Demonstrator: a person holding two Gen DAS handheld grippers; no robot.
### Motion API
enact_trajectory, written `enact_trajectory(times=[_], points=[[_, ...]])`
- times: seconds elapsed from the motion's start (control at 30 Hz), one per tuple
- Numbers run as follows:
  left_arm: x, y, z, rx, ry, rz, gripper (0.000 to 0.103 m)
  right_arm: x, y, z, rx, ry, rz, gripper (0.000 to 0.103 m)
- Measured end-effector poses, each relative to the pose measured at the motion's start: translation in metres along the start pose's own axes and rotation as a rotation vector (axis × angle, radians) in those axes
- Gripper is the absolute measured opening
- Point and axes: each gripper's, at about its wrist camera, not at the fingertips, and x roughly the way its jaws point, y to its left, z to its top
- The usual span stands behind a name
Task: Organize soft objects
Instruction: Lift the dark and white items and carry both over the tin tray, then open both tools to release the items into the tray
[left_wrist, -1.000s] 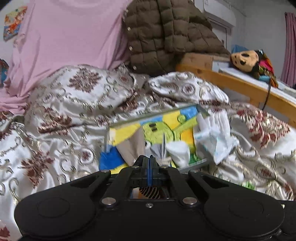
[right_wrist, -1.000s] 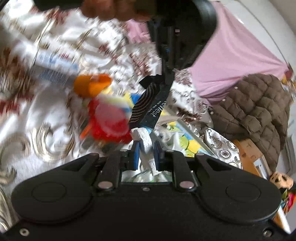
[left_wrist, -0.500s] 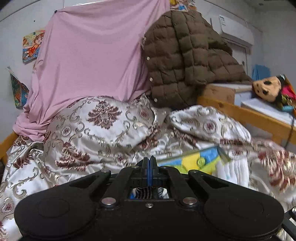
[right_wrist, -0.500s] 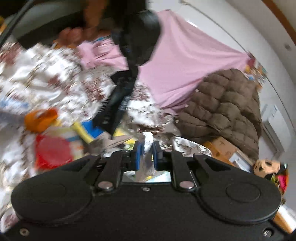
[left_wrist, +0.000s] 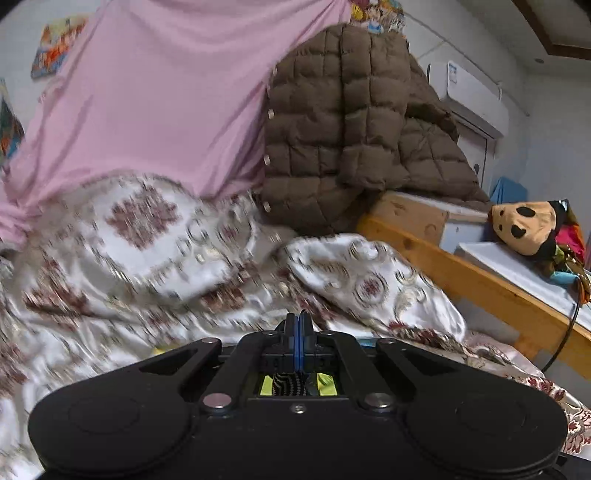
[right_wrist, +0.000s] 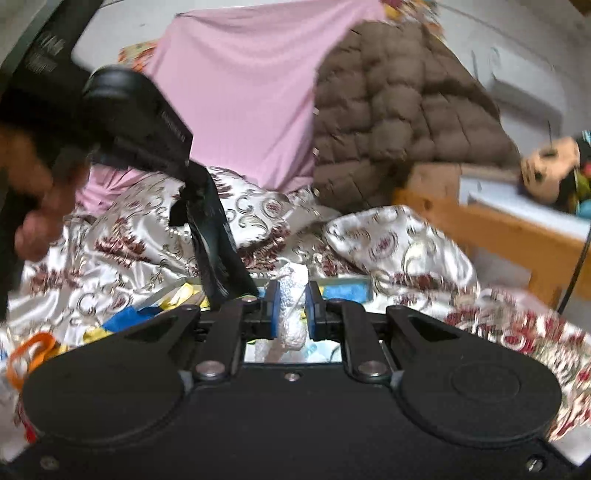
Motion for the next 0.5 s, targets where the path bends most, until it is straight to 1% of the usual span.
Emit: enact_trajectory(times=[0.13, 0.2, 0.23, 0.37, 0.5], points=[[0.025, -0.004, -0.025, -0.026, 0.07, -0.003, 0.0, 0.022, -0.015, -0.003, 0.075, 0.035, -0.005, 0.009], [0.032, -0.003, -0.036, -0.024, 0.097, 0.006, 0.0, 0.03, -0.02, -0.004, 0.094, 0.051, -0.013, 0.009], [0.037, -0.002, -0.042, -0.017, 0.113, 0.014, 0.0, 0.027, -0.024, -0.006, 0.1, 0.056, -0.02, 0.01], [0.05, 0.004, -0.063, 0.012, 0.181, 0.035, 0.0, 0.024, -0.039, -0.01, 0.122, 0.085, -0.04, 0.01], [0.053, 0.011, -0.077, 0.003, 0.228, 0.045, 0.0, 0.032, -0.04, -0.017, 0.091, 0.103, -0.071, 0.008]])
